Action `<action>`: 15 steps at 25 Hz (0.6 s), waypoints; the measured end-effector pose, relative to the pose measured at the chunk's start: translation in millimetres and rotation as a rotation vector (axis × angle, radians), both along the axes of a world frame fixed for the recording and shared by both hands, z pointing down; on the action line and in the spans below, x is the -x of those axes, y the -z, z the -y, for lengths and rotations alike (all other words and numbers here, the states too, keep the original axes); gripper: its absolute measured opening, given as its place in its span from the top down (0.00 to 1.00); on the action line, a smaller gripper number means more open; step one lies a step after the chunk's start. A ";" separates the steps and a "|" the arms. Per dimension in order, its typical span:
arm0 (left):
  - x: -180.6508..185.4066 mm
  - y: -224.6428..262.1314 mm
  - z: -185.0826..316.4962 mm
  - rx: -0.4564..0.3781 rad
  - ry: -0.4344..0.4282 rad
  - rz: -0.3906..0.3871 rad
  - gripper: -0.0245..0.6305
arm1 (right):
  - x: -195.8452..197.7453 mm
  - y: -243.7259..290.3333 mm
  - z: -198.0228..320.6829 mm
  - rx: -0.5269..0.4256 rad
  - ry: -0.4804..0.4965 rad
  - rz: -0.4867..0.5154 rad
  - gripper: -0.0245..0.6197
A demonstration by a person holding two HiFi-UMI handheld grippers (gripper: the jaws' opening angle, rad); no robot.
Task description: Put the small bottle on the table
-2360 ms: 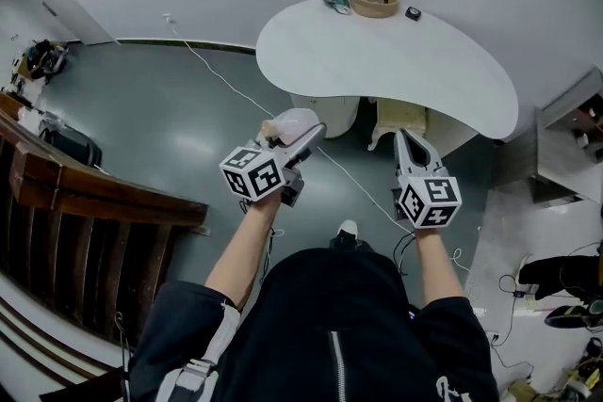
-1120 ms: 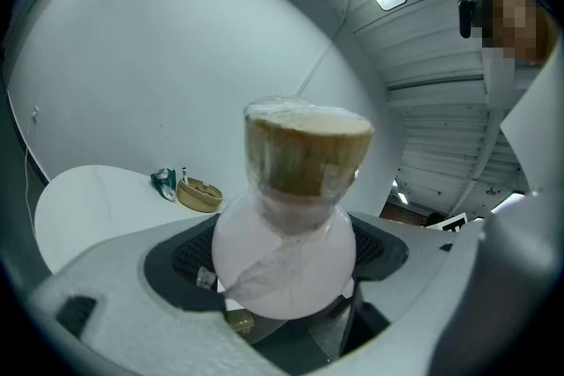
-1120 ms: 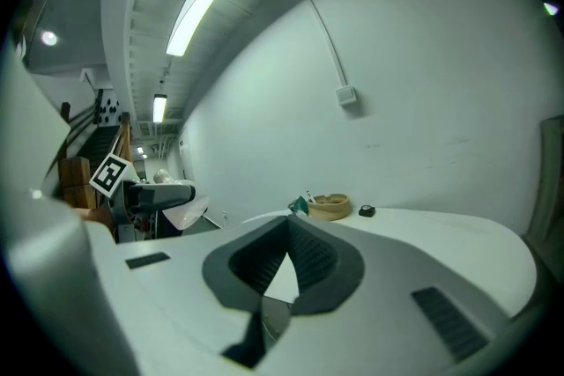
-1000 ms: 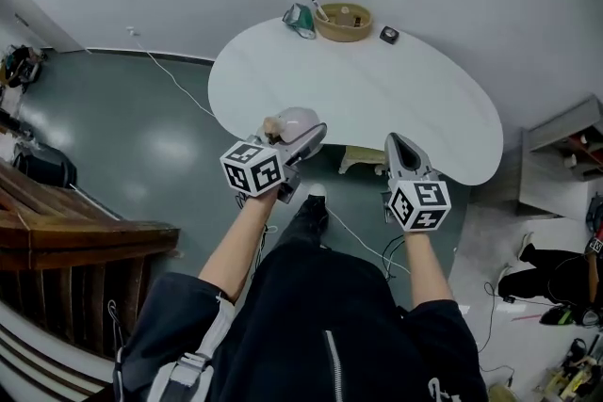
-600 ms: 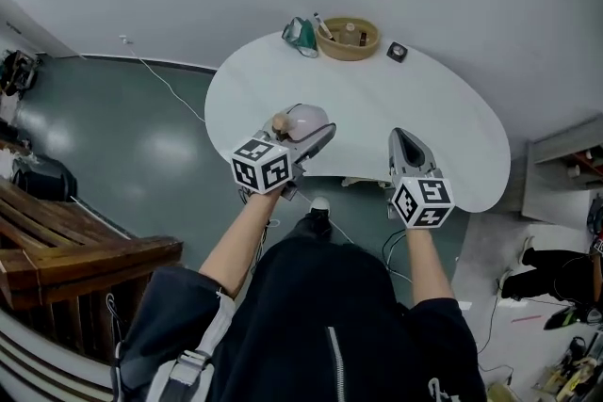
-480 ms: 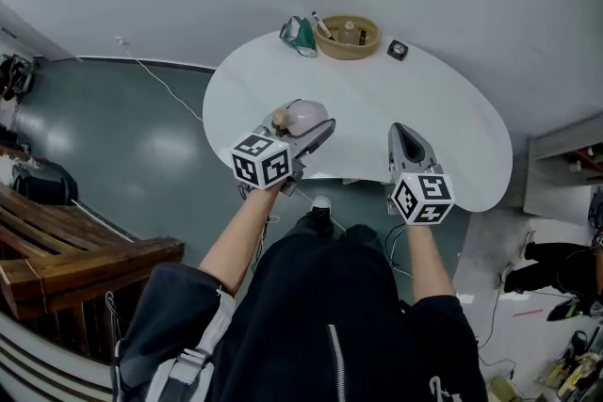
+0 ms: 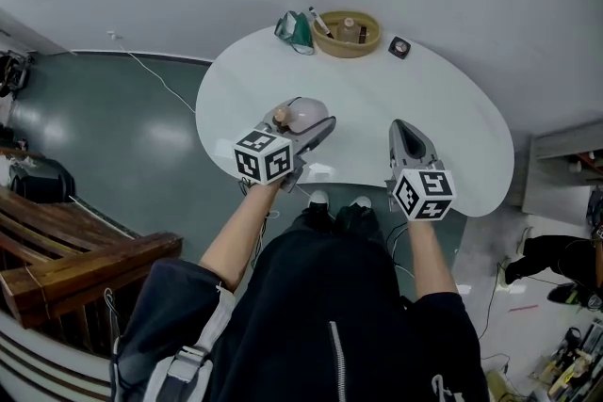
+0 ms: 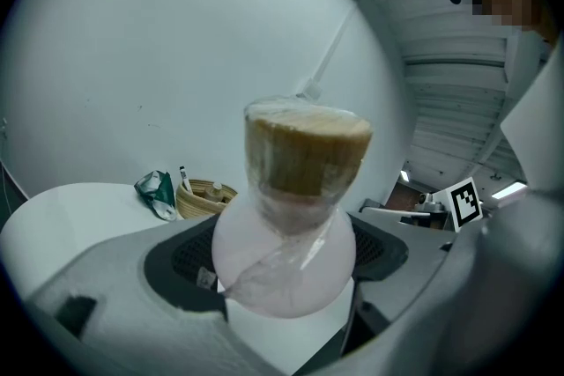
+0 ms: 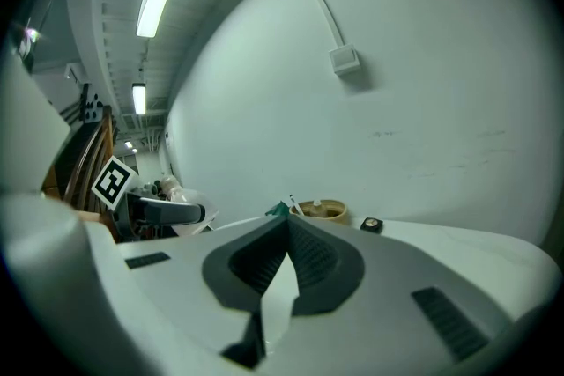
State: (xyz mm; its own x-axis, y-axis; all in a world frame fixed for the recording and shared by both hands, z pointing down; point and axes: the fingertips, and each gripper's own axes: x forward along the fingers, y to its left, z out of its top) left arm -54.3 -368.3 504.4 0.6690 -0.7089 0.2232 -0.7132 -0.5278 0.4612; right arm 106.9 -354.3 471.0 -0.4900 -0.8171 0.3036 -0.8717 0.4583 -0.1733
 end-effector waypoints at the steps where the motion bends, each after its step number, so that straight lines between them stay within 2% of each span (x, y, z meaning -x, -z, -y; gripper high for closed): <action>1: -1.5 -0.7 2.1 0.002 0.001 0.002 0.35 | -0.3 0.1 3.0 0.001 0.005 -0.002 0.96; 8: -6.1 -11.5 18.0 0.022 0.000 0.012 0.35 | -2.5 -4.5 17.5 0.020 0.014 -0.003 0.96; 15: -11.4 -51.4 21.4 0.075 -0.007 0.059 0.35 | -13.6 -30.2 16.1 0.079 -0.003 -0.015 0.96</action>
